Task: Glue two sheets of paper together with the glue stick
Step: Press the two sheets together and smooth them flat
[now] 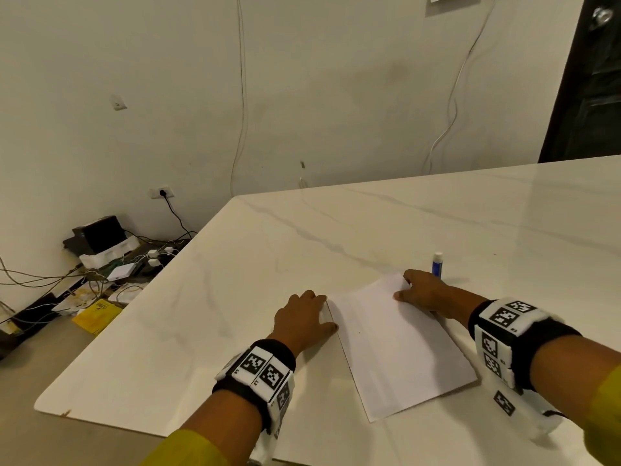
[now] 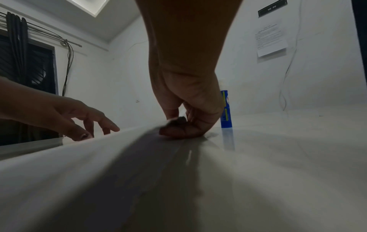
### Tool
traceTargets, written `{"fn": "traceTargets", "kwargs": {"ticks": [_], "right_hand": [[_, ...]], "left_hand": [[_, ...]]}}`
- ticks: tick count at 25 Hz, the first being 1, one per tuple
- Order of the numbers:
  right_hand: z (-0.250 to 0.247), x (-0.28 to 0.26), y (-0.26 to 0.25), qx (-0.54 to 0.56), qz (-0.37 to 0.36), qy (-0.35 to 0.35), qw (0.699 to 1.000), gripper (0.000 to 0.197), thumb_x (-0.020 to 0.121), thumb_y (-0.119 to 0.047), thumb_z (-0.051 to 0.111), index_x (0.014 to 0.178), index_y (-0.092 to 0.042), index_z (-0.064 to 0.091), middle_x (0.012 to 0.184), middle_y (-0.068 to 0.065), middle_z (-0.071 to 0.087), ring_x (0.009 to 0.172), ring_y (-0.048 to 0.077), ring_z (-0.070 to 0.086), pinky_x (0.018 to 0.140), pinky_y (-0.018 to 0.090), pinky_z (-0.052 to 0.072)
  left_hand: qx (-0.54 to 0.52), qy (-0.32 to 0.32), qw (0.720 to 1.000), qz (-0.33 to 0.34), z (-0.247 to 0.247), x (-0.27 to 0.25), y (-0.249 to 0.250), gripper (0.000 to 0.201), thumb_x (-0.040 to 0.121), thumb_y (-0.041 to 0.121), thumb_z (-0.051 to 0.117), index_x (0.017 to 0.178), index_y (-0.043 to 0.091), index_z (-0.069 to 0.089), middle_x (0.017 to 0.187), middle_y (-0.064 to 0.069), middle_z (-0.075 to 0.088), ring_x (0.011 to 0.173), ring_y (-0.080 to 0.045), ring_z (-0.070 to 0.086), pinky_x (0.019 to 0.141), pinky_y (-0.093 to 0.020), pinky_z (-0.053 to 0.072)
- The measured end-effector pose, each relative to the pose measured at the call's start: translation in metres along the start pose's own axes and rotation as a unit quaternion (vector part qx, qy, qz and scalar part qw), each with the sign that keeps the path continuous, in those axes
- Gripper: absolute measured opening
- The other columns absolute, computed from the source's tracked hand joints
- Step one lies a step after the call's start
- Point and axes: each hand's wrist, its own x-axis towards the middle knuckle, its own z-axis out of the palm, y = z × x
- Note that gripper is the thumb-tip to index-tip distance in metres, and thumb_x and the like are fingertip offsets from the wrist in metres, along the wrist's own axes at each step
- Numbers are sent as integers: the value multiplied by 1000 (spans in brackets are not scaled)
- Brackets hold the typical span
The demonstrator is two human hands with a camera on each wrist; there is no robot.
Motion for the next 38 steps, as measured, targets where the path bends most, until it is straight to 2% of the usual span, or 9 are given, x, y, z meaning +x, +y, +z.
{"fn": "traceTargets", "kwargs": {"ticks": [8, 14, 18, 22, 25, 28, 30, 35, 38], "right_hand": [[0, 3, 0, -37, -5, -15, 999, 39, 95, -28, 50, 123, -1, 43, 130, 18, 52, 94, 22, 46, 78, 28, 40], [2, -1, 5, -54, -23, -17, 998, 21, 94, -27, 52, 87, -13, 38, 114, 12, 51, 94, 21, 42, 78, 27, 36], [2, -1, 6, -48, -35, -36, 998, 23, 93, -28, 54, 97, -8, 42, 106, 8, 48, 94, 21, 44, 78, 27, 37], [2, -1, 5, -60, -43, -37, 997, 30, 93, -29, 54, 108, -4, 47, 117, 13, 53, 94, 21, 44, 79, 26, 36], [3, -1, 6, -66, -43, -33, 996, 36, 93, -30, 54, 117, -5, 45, 124, 15, 54, 94, 21, 45, 79, 26, 37], [3, -1, 9, -51, -39, -29, 998, 46, 92, -31, 55, 127, -4, 42, 113, 12, 53, 93, 20, 45, 77, 26, 37], [3, 0, 9, -58, -38, -29, 997, 48, 92, -32, 55, 128, -5, 41, 118, 13, 54, 93, 19, 45, 77, 26, 37], [2, 0, 7, -76, -38, -37, 996, 48, 91, -31, 56, 129, -5, 41, 130, 15, 52, 95, 19, 44, 78, 26, 37], [1, 1, 8, -73, -40, -37, 996, 47, 90, -31, 57, 127, -5, 43, 129, 15, 53, 95, 19, 45, 78, 26, 38]], "left_hand": [[27, -13, 1000, 8, -3, 17, -1, 58, 92, 45, 47, 141, 17, 33, 136, -5, 40, 125, -27, 41, 97, -42, 43], [-19, 21, 1000, -9, 1, 30, 4, 36, 93, 33, 50, 124, 16, 56, 124, -7, 48, 116, -26, 50, 95, -38, 44], [-102, 84, 991, -36, 3, 31, 1, 20, 87, 24, 60, 102, 14, 67, 113, -4, 59, 107, -22, 56, 86, -30, 44], [-162, 101, 980, -46, 5, 33, -3, 11, 82, 17, 63, 86, 10, 70, 101, -4, 68, 95, -22, 62, 79, -29, 48], [-185, 95, 977, -54, 8, 36, -1, 5, 81, 19, 66, 81, 14, 64, 91, -2, 62, 85, -18, 57, 76, -28, 46], [-197, 72, 976, -61, 9, 38, 4, 16, 79, 19, 68, 71, 20, 54, 82, 4, 55, 80, -15, 52, 71, -25, 42], [-206, 61, 975, -64, 11, 40, 5, 26, 79, 18, 69, 64, 23, 48, 86, 1, 55, 81, -16, 51, 71, -25, 41], [-229, 70, 969, -63, 11, 40, 5, 13, 82, 13, 64, 94, 12, 57, 96, -8, 58, 84, -21, 51, 76, -29, 42], [-221, 64, 972, -51, 8, 38, 6, 9, 84, 7, 59, 79, 14, 58, 104, -12, 64, 98, -27, 59, 82, -31, 46]]}}
